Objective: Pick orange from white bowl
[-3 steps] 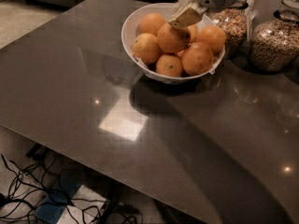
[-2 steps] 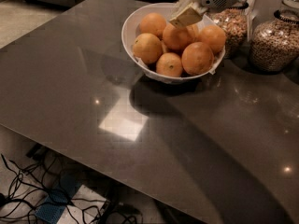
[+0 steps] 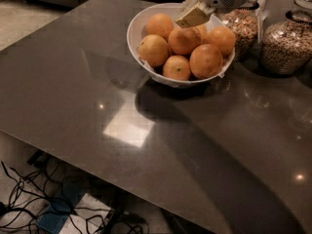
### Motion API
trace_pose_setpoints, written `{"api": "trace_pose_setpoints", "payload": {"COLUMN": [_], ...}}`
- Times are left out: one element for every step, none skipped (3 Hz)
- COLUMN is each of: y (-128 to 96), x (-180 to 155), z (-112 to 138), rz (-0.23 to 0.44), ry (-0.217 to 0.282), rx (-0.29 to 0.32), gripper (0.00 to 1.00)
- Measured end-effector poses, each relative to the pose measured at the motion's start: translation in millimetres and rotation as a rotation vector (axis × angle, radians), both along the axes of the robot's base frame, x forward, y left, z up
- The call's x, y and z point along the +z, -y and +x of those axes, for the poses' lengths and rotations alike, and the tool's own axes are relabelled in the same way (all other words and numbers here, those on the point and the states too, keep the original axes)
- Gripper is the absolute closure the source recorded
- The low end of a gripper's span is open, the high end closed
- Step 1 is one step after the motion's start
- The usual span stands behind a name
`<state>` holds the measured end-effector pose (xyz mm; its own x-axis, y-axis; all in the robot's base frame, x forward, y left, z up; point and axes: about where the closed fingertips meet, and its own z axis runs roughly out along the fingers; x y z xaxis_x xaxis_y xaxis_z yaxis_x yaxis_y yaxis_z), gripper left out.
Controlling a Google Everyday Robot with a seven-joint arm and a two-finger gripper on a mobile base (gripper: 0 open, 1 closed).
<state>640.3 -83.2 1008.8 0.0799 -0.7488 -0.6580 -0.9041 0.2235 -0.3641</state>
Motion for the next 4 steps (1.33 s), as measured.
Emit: {"api": "trace_pose_setpoints", "payload": {"y": [0, 0, 3, 5], "x": [0, 0, 0, 1], "z": [0, 0, 4, 10], "rz": [0.0, 0.001, -0.001, -0.01], "ry": [0.0, -0.001, 0.003, 0.012], "rx": [0.0, -0.001, -0.014, -0.026], "gripper": [0.35, 0.12, 0.0, 0.16]}}
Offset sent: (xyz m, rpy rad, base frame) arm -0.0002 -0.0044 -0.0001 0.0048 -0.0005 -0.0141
